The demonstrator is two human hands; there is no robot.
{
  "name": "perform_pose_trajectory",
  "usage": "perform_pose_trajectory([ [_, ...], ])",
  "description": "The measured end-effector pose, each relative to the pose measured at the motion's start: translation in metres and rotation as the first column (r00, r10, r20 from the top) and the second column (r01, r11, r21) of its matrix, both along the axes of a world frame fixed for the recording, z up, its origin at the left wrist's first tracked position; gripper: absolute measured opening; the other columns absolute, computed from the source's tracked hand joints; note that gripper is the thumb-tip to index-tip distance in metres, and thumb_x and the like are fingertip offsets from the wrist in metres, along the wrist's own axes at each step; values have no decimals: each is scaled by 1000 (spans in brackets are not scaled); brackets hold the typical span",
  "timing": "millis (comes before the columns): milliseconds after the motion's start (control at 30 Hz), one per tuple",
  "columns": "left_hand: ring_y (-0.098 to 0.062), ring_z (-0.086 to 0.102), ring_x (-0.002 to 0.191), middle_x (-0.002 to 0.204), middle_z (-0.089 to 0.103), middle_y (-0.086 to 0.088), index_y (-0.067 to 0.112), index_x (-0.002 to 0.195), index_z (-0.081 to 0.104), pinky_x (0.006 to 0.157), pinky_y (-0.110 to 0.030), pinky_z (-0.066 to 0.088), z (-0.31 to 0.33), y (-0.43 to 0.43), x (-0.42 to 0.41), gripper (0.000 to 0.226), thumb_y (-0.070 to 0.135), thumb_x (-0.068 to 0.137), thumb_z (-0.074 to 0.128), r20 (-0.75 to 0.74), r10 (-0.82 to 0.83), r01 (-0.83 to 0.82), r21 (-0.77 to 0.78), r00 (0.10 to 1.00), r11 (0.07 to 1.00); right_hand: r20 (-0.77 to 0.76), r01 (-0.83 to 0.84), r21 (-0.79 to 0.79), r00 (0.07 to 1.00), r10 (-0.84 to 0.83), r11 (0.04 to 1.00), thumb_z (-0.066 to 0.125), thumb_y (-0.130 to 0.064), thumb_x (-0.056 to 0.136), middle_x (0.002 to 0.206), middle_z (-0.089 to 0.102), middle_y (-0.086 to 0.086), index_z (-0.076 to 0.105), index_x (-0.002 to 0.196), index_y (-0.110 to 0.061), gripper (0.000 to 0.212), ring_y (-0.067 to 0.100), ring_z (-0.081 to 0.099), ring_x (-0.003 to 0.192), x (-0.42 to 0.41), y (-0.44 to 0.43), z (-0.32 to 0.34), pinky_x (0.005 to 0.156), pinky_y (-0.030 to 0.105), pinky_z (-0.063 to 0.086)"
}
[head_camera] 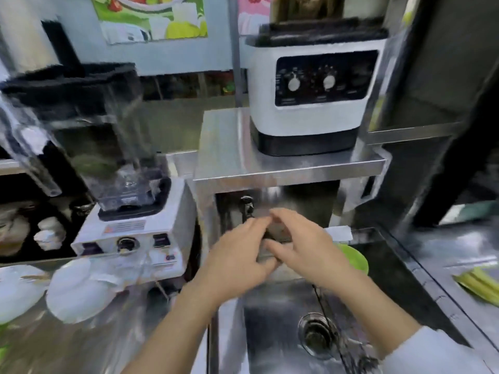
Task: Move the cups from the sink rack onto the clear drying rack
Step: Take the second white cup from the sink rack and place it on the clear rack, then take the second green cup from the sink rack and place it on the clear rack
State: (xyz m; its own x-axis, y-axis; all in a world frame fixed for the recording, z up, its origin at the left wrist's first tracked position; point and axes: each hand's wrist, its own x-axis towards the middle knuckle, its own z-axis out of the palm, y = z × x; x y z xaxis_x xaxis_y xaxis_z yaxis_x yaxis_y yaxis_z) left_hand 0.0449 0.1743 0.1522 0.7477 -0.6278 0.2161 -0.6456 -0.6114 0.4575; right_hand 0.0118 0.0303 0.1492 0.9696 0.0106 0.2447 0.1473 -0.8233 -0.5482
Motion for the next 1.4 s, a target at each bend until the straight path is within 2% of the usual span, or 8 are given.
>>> perform_pose_trajectory([
  [333,-26,28,136,148,32,-12,6,141,19,114,-35,14,-101,-149,12,92,54,75,63,-110,53,-20,286,992,958,-326,369,27,882,-340,929,67,-43,76,138,45,16,30,136,-9,79,30,41,127,-14,-160,-101,103,43,37],
  [567,-22,24,140,151,28,-14,3,143,9,114,-47,-12,-158,-188,21,120,61,58,72,-125,90,-18,487,988,873,-585,304,26,777,-232,952,82,-40,58,154,21,11,-2,144,-10,124,28,24,139,-11,-194,-151,112,46,23],
  [733,-25,36,134,142,42,-13,6,144,5,113,-50,-8,-171,-197,25,125,57,56,77,-201,175,-52,501,964,864,-620,322,156,768,-162,934,85,-33,43,136,46,8,20,135,-19,114,30,46,123,7,-208,-192,101,56,37],
  [900,-26,38,131,137,46,-15,1,141,11,115,-48,1,-176,-204,30,123,49,53,82,-212,246,-134,436,946,890,-523,384,346,837,-164,856,78,2,54,93,57,-1,48,106,-12,62,21,56,94,5,-201,-175,74,35,51],
  [1033,-27,31,133,136,44,-16,2,139,19,116,-42,4,-184,-206,35,122,53,48,83,-271,301,-193,362,914,912,-464,353,499,880,-100,791,78,12,53,96,51,1,38,109,-11,72,11,51,86,-1,-197,-171,61,12,46],
  [1133,-31,34,123,122,48,-11,12,133,33,108,-39,28,-187,-203,35,113,51,40,84,-392,308,-269,152,867,951,-426,341,617,902,-63,709,75,18,57,99,45,-1,31,114,-9,76,3,48,81,-4,-192,-158,50,4,45],
  [1300,-13,35,107,104,50,8,17,127,43,85,-16,32,-156,-184,21,92,29,49,89,-411,155,-264,-222,898,939,-287,254,677,955,-69,691,82,8,52,126,40,9,25,123,-24,97,20,49,114,-9,-189,-141,79,19,51],
  [1400,-12,43,111,105,46,9,21,125,47,91,-16,33,-131,-164,15,93,28,44,92,-516,74,-267,-311,853,912,-211,163,668,977,-26,726,85,1,54,127,42,0,26,123,-28,95,2,47,115,-19,-182,-123,94,15,43],
])
